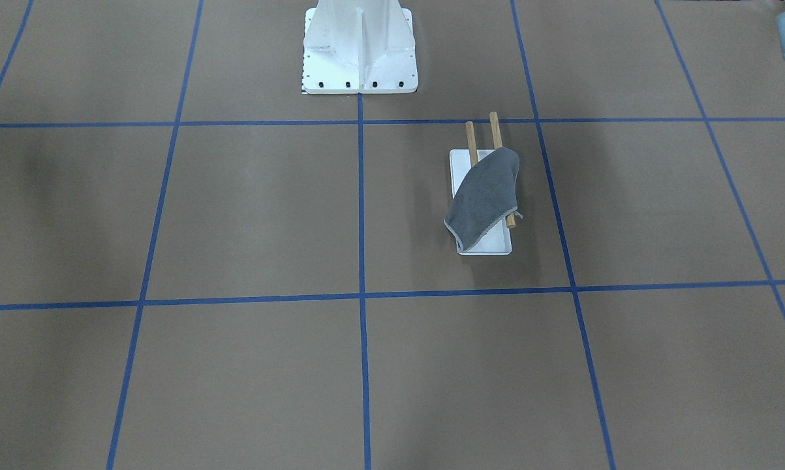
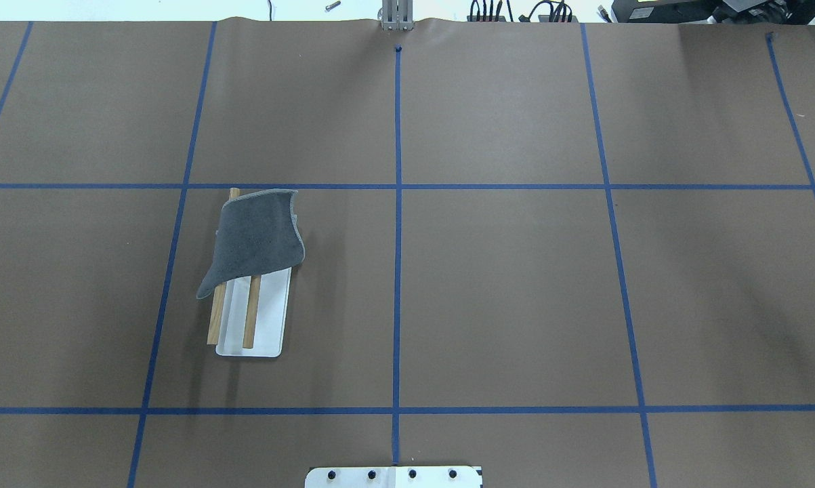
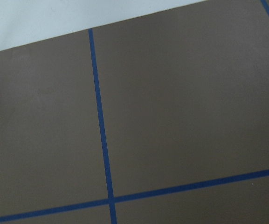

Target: Hang towel on rack

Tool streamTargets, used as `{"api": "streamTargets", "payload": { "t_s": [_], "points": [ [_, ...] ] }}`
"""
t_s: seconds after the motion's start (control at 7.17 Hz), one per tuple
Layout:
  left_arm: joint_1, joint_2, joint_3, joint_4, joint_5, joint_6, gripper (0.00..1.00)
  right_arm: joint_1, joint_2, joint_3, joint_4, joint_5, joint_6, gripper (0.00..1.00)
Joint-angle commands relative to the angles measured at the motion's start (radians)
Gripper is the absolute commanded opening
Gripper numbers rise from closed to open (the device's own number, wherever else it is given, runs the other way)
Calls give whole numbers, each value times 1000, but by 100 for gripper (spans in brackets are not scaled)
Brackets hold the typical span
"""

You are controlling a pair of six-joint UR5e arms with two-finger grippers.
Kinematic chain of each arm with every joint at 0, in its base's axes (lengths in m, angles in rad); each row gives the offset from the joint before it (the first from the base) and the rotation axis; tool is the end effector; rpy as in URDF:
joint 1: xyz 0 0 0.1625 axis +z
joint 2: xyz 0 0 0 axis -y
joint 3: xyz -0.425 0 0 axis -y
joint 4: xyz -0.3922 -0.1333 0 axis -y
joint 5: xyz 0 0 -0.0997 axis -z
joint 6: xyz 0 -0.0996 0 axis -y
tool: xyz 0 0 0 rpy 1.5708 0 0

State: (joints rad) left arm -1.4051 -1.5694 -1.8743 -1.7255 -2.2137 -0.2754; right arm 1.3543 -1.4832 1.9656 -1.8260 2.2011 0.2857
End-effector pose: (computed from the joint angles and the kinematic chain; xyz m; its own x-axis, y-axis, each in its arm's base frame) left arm 0.0096 -0.5038 0.4984 0.7579 0.1373 -0.6377 0.0604 0.9586 0.2782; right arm -0.0345 -0.5042 0.4599 0.7886 -0.0227 0.6144 -0.0135 0.9984 0.0543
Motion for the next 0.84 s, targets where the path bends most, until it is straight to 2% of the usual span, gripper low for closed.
{"api": "streamTargets", "payload": {
  "t_s": [0.0, 0.14, 0.56, 0.7],
  "points": [
    [1, 23, -39, 95, -44, 59, 99, 6, -49, -5, 1, 17, -46, 100],
    [5, 72, -20, 84, -46, 143, 99, 6, -58, -20, 1, 20, -65, 100],
    [8, 75, 64, 84, -52, 148, 99, 32, -86, -56, 1, 63, -112, 100],
    [8, 77, 75, 81, -98, 147, 99, 45, -95, -62, 1, 93, -114, 100]
  ]
}}
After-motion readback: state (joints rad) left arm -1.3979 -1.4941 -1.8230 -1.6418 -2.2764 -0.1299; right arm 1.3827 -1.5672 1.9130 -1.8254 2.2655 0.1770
